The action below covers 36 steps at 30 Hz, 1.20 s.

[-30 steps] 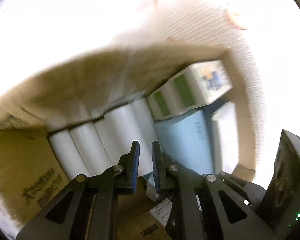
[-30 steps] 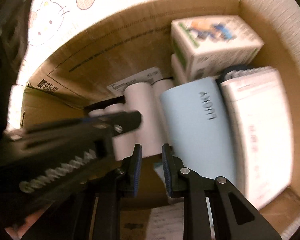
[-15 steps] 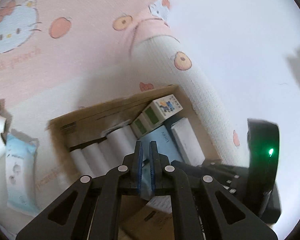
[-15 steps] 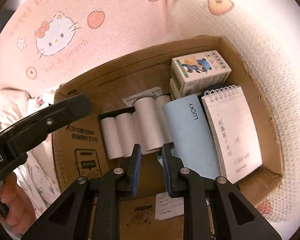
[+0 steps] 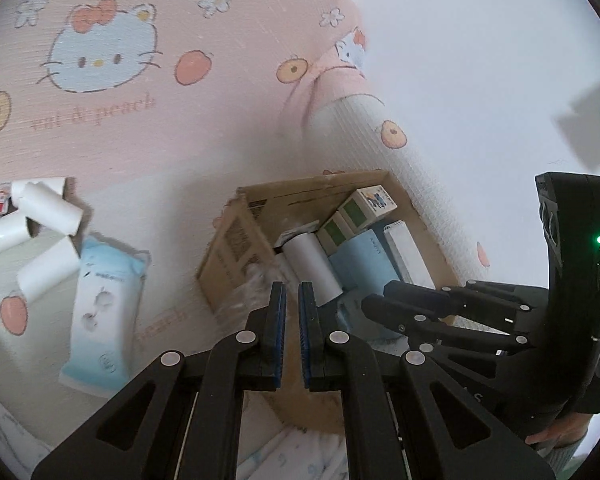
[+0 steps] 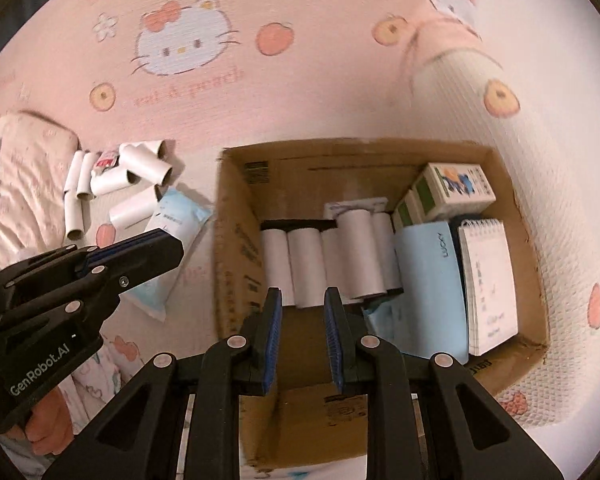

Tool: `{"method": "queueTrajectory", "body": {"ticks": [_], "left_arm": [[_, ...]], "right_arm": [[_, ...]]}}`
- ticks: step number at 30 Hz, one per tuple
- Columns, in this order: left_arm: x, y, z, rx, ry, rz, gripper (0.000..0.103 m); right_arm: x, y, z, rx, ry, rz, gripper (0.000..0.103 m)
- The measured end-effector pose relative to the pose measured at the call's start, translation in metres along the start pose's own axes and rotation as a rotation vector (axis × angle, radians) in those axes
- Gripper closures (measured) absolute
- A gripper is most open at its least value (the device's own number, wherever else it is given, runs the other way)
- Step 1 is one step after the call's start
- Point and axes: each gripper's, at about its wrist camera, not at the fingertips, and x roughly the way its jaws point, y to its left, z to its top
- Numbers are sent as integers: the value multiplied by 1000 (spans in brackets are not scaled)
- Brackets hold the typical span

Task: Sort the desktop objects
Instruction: 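Withdraw both tools from the box back toward the tube pile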

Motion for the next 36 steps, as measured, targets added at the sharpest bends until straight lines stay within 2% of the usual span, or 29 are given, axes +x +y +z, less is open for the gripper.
{"method": "queueTrajectory", "body": {"ticks": [7, 18, 21, 25, 31, 33, 36], "left_arm": [[-24, 16, -13, 68, -57, 67, 96], [-64, 78, -38, 73, -145, 205, 96], [-72, 103, -41, 49, -170, 256, 96], [-82, 145, -44, -36, -210, 300, 96], [-107, 206, -44, -141, -296, 338, 96], [-115, 225, -42, -172, -314, 348, 96], [-126, 251, -36, -209, -329, 398, 96]], "right_arm": [[-18, 37, -14, -63, -15, -86, 85], [-9, 86, -10, -153, -5, -71, 85], [-7, 102, -5, -185, -14, -44, 85], [-7, 130, -3, -222, -54, 15, 85], [-8, 161, -4, -261, -186, 175, 85], [-5, 169, -2, -253, -204, 242, 85], [1, 180, 2, -254, -225, 272, 85]]}}
